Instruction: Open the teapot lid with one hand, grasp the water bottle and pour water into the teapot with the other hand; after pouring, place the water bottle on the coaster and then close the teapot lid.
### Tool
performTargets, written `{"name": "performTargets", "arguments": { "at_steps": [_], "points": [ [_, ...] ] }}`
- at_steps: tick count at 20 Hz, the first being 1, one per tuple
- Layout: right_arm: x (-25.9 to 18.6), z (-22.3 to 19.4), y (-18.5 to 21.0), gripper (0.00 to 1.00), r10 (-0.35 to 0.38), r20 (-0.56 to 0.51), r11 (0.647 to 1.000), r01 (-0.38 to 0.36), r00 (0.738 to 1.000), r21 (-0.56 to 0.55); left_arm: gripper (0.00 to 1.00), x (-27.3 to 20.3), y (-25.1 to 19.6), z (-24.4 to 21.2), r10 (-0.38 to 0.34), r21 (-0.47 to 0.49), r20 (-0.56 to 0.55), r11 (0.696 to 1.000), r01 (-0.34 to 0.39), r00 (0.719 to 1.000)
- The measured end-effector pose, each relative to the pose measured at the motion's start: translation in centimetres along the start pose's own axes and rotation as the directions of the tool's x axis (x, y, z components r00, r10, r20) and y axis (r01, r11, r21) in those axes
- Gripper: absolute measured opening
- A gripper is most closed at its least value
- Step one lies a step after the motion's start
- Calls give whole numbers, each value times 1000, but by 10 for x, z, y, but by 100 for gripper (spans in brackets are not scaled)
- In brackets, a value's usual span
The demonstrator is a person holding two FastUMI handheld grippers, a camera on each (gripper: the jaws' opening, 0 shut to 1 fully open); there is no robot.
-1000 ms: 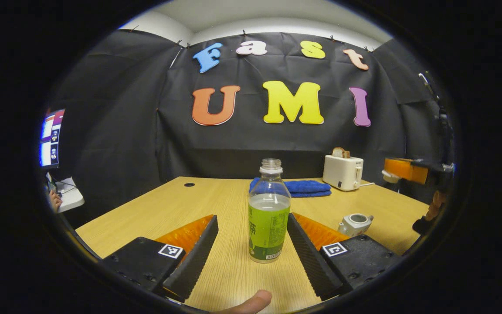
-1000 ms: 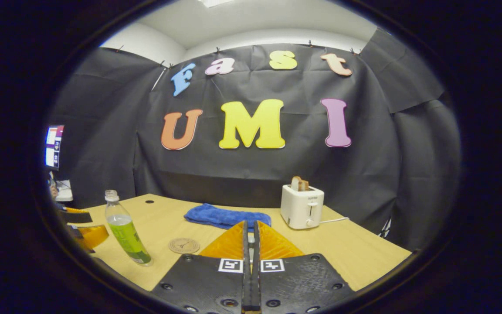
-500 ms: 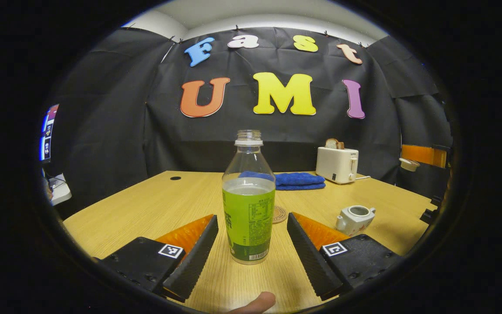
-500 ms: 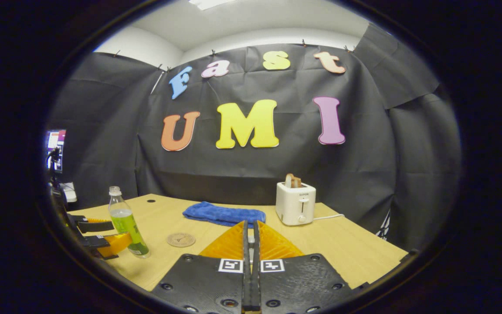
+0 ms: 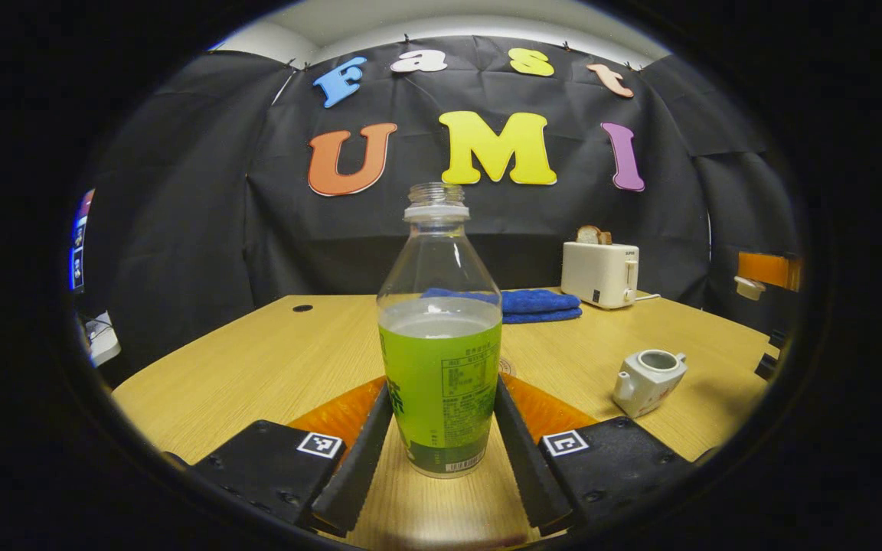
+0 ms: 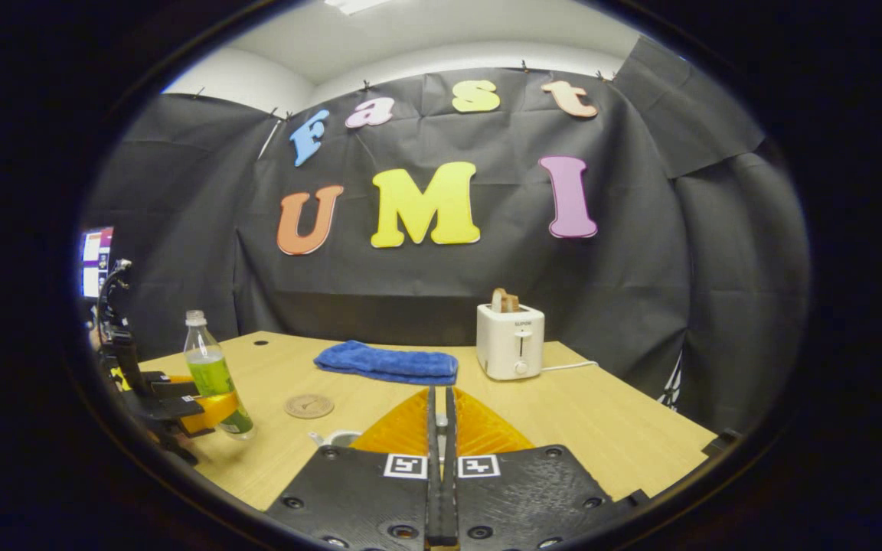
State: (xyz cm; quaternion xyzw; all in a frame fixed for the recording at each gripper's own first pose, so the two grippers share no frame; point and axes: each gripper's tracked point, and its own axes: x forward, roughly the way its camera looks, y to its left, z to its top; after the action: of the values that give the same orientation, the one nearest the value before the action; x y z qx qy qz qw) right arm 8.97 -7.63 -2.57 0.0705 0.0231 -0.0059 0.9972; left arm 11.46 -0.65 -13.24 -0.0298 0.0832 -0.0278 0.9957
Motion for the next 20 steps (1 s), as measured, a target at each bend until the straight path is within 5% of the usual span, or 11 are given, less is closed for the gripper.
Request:
{"name": "performTargets", "arguments": {
  "at_steps": [4,10,17,20],
  "points": [
    [-1,-6,-2,0,1,-11,1000,-1,1000,2,77,-7,7,-2,42,39,-39,998,-40,998],
    [0,-20,-11,0,-16,-41,1000,16,999,2,75,-14,24,0,156,276,-133,954,-115,979],
    [-1,-32,-19,0,-19,-69,1000,20,997,14,75,-16,18,12,251,624,-126,772,-120,960],
    [-3,-33,-27,0,-45,-61,999,43,997,-30,74,-12,-4,18,218,705,-110,705,-79,970]
  ]
}}
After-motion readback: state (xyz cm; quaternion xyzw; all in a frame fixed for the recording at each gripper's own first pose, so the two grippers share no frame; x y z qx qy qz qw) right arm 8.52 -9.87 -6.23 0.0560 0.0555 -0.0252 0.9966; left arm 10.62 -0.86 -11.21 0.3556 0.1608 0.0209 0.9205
